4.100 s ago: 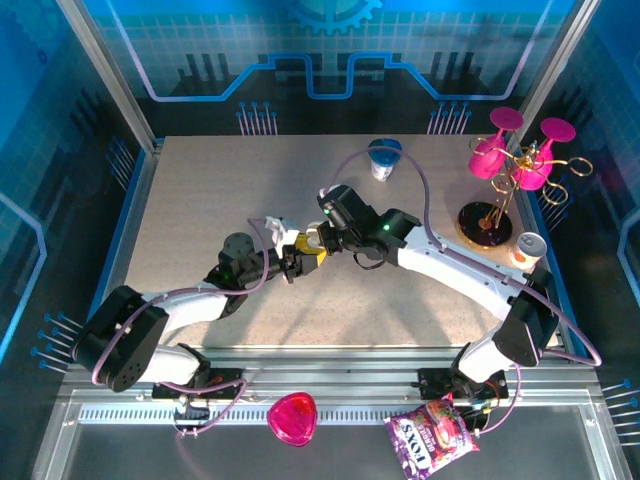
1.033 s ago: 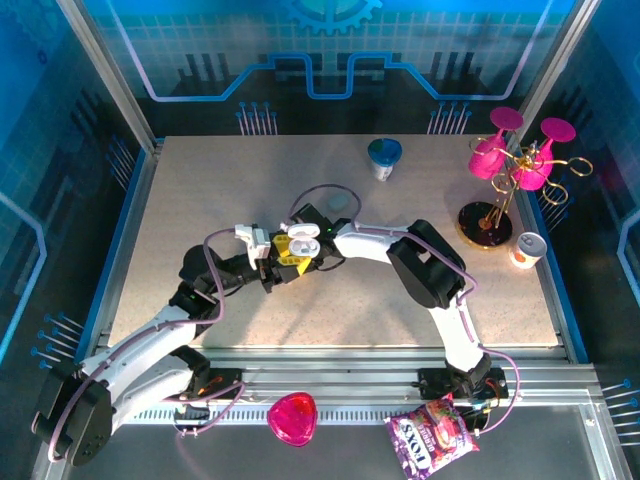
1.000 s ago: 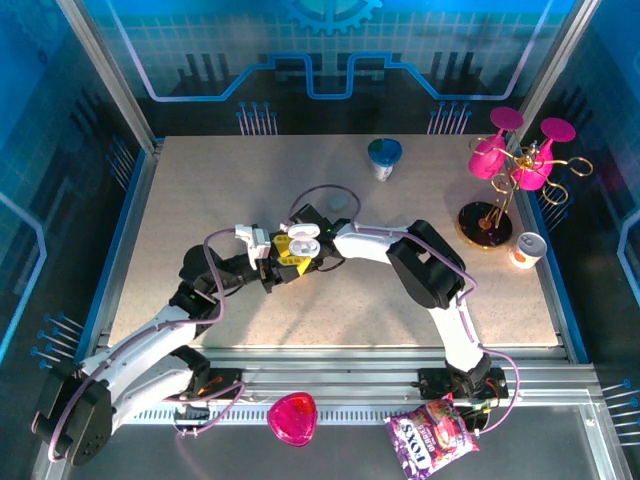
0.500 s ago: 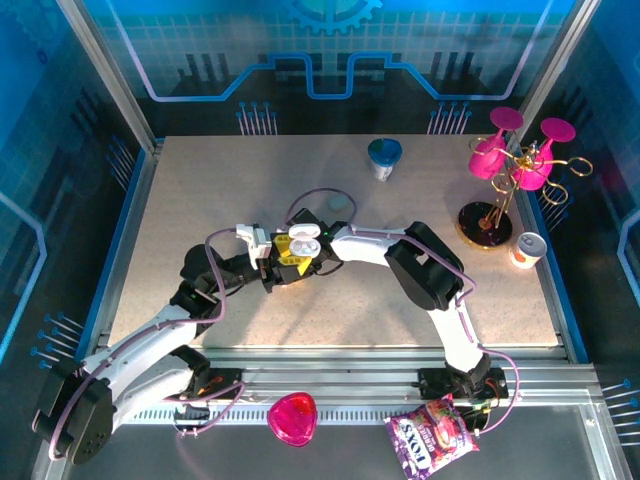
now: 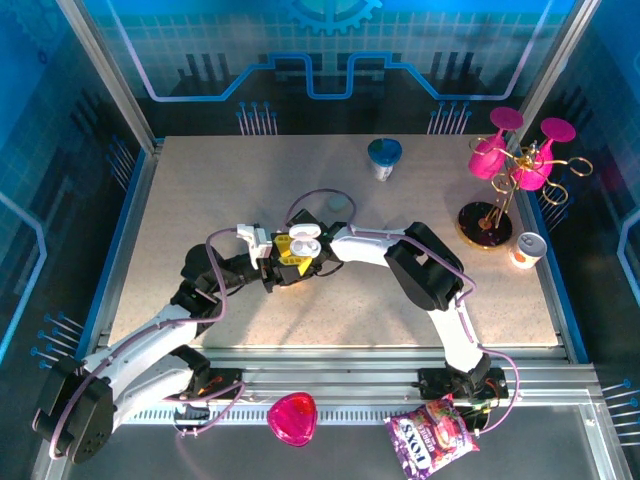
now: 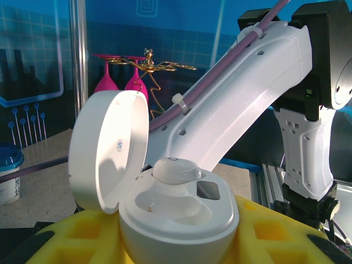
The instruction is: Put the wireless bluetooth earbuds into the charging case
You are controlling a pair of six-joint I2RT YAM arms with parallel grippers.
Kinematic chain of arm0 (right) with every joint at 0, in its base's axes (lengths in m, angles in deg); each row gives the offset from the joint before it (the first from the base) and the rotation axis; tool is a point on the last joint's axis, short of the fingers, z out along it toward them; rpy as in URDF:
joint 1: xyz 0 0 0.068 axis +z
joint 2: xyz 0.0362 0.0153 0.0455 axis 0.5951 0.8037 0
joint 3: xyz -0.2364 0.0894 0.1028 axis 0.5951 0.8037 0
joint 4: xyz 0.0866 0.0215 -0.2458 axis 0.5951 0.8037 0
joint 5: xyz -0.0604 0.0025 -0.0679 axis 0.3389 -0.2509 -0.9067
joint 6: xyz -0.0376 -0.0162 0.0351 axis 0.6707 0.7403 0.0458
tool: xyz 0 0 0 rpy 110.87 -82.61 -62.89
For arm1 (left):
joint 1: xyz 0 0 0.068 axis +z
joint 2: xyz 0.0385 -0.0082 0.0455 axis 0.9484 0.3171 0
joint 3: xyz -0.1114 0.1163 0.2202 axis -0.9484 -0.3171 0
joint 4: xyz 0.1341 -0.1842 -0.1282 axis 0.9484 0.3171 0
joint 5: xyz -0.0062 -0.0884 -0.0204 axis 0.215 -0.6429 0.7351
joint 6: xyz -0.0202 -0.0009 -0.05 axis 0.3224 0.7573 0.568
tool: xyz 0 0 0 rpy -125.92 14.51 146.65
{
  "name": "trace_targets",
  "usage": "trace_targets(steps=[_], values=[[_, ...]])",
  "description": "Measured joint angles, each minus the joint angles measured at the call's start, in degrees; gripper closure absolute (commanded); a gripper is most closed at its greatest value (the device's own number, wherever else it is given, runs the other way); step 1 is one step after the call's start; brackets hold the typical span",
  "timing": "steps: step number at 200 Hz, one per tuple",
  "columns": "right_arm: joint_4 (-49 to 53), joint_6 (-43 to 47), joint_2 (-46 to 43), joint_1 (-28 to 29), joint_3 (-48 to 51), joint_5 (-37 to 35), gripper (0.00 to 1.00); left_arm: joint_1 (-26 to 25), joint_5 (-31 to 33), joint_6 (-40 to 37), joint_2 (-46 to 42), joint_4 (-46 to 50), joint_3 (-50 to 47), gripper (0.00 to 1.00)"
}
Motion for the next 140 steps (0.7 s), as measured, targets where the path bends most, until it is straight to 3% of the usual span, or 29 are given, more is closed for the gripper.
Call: trace_targets(steps=[27,87,140], values=[[0.68,-0.02,0.02,0.0,-0.42,-0.72,0.8,0.0,0.0,0.0,0.0,0.0,0.0,0.74],[0.46,-0.17,-0.37,0.0,-0.24,-2.08,0.8,0.0,0.02,-0.02,0.2,-0.04,0.0,0.73],[-5.2,-2.95,-11.91,-2.6,12.41,-3.74,0.8,0.0,1.33,-1.38,0.33,-0.22,0.0,0.73]])
